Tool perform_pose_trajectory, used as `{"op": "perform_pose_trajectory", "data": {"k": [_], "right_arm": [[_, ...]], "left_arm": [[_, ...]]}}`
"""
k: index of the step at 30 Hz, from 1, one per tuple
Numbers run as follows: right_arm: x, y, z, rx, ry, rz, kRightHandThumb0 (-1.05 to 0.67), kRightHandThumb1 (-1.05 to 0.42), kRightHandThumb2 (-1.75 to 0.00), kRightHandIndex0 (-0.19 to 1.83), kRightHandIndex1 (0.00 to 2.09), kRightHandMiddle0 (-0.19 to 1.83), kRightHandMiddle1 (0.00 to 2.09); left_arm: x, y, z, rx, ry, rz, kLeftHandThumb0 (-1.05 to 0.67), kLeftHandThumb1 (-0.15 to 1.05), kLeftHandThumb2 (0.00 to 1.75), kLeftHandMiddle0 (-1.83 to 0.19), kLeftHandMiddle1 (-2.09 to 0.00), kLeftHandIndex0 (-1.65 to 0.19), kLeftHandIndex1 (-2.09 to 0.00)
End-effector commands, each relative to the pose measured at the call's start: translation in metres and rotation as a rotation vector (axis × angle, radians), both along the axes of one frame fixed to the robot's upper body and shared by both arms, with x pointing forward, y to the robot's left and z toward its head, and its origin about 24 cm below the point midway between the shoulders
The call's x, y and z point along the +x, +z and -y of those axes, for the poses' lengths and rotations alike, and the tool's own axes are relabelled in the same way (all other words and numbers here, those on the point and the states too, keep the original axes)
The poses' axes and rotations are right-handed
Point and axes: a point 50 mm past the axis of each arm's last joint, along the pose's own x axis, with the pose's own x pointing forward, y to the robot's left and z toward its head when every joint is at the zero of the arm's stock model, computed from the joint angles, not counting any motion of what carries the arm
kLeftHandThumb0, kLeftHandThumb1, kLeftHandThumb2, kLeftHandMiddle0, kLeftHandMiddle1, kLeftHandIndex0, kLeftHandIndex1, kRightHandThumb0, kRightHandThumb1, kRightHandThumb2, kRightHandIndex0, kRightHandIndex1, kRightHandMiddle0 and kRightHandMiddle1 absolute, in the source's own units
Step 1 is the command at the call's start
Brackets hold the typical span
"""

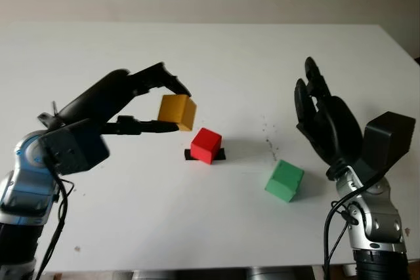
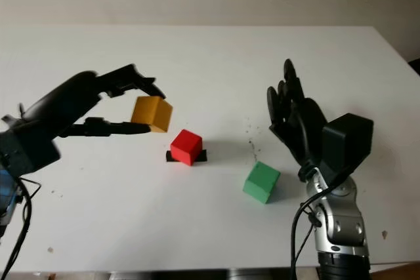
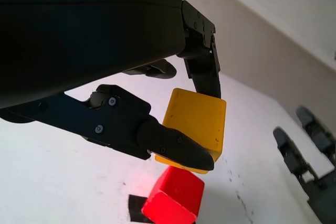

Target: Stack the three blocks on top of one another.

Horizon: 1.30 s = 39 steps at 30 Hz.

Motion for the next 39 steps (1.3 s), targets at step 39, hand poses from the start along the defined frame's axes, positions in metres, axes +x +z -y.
{"op": "perform_pose_trajectory", "data": {"k": [39], "right_arm": [[-0.009, 0.004, 0.000, -0.012, -0.021, 0.023, -0.65, -1.05, -0.63, -0.19, 0.00, -0.19, 0.00]], "left_arm": [[0.026, 0.009, 0.037, 0.281, -0.158, -0.066, -0.35, 1.05, 0.07, -0.30, -0.04, -0.25, -1.45]]}}
